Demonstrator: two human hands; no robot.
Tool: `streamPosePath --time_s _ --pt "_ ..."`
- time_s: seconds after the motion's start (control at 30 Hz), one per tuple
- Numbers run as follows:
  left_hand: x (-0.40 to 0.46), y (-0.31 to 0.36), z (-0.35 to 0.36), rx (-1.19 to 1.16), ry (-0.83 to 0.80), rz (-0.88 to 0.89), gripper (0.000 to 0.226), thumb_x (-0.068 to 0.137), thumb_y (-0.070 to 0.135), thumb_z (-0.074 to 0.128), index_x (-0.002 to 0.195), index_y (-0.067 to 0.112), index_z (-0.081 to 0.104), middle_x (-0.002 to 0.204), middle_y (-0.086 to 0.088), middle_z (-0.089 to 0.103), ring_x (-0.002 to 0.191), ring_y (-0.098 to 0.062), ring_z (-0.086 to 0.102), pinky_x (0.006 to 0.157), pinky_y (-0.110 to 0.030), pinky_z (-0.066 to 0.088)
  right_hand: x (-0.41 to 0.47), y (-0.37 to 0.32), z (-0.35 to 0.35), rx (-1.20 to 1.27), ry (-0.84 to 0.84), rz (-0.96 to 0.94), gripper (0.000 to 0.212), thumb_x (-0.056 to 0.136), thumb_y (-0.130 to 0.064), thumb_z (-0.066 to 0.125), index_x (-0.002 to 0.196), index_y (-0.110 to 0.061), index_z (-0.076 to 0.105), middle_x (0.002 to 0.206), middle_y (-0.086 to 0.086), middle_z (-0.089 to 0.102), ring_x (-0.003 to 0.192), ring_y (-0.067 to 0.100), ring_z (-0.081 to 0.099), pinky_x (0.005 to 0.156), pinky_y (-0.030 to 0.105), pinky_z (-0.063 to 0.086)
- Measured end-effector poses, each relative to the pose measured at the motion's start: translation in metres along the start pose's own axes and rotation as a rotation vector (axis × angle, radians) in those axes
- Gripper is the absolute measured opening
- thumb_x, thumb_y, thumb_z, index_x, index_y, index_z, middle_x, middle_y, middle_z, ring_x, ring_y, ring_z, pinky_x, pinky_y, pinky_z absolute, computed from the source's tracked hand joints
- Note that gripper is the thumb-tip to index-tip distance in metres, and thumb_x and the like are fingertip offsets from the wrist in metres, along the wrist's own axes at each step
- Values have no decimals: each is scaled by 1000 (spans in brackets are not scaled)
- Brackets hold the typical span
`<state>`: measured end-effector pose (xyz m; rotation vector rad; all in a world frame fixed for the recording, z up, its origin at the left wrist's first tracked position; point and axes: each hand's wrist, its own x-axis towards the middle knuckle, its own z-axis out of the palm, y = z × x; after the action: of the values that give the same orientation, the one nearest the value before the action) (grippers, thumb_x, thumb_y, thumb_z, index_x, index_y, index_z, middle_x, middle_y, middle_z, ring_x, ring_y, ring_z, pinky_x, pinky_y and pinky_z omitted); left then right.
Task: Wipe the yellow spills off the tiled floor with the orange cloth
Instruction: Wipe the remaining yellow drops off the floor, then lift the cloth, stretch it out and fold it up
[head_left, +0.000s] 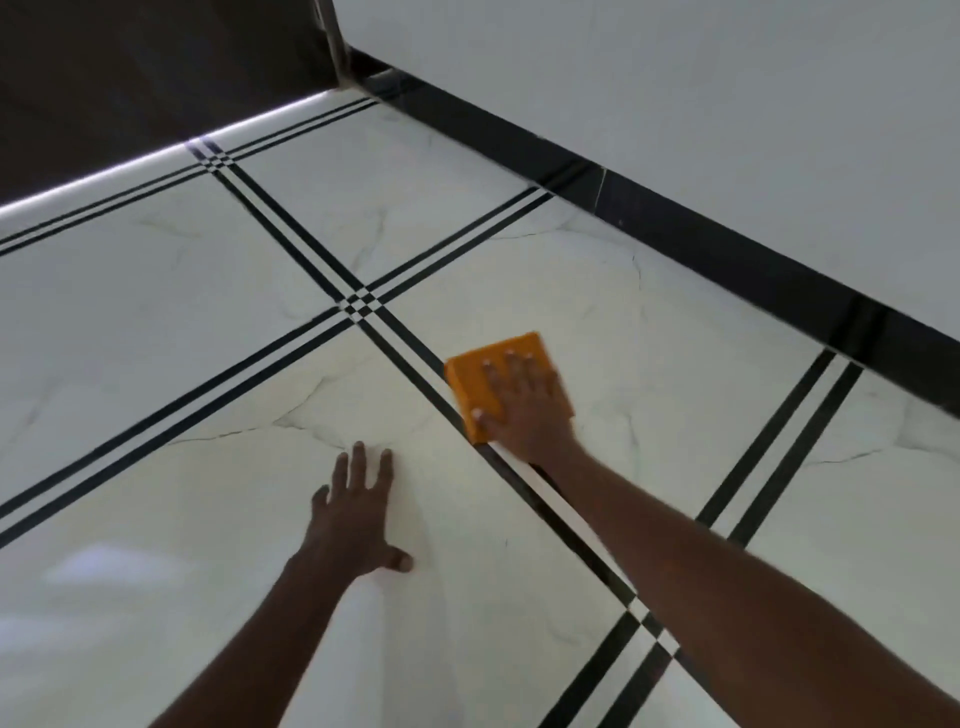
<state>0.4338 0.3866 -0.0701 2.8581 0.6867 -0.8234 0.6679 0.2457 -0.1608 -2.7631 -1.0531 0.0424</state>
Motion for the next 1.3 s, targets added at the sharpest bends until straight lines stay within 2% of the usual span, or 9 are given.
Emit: streamPosePath --time_s 0.13,0.23,0.4,0.5,0.6,0.73,0.9,1.0,1.3 --pt "6 28 -3 -77 -42 52 142 65 71 75 157 20 -20 163 -14 -27 153 -35 -17 122 -52 13 -44 78 -27 53 96 420 82 96 -70 21 159 -19 33 162 23 33 148 48 31 117 69 26" --pt "-1 35 9 -29 -16 28 145 64 69 77 156 18 -23 162 -14 -30 153 -34 -17 121 -52 12 -115 43 -33 80 69 652 84 95 -68 25 163 -20 15 168 24 16 154 48 13 121 68 12" --pt "-2 31 4 -23 -38 44 140 68 68 76 156 21 -21 162 -12 -30 153 -33 -17 121 -51 12 -122 -42 -15 43 104 294 84 95 -68 34 163 -20 19 169 20 15 155 45 12 124 62 2" --pt "-5 33 -2 -32 -79 49 128 77 61 73 158 18 -15 164 -13 -23 154 -32 -11 121 -49 20 -54 -16 -13 3 57 99 75 96 -64 35 159 -23 33 164 18 32 151 43 29 122 63 18" --pt "-16 32 -7 -87 -97 37 111 85 59 65 160 15 -5 167 -12 -11 155 -29 -4 119 -48 23 -14 25 -26 -35 -3 196 64 99 -50 30 154 -19 44 157 19 45 141 44 44 112 62 36" --pt "-25 18 -16 -158 -130 12 98 89 56 62 160 16 8 167 -11 8 154 -28 6 119 -47 24 -32 27 -54 -102 -106 355 56 100 -35 42 152 -14 44 155 17 46 142 41 39 119 57 22" --pt "-22 -5 -65 -347 -104 27 78 91 51 63 154 15 34 159 -8 36 147 -24 30 118 -35 28 -40 -22 -113 365 -221 417 46 84 -36 31 78 -13 69 74 1 73 89 27 71 96 41 51" --pt "-31 -15 -118 -570 -2 48 64 89 47 68 143 15 52 147 -6 53 134 -20 49 109 -30 38 -31 -67 -169 740 -410 456 23 96 -24 56 94 -9 73 83 5 76 80 21 71 79 29 53" --pt "-165 -84 -370 -1152 363 103 42 89 43 70 126 25 66 120 3 69 111 -18 64 92 -34 54 -11 -204 -474 1020 -467 133 32 96 -39 64 122 -21 69 113 0 75 105 22 71 92 41 59"
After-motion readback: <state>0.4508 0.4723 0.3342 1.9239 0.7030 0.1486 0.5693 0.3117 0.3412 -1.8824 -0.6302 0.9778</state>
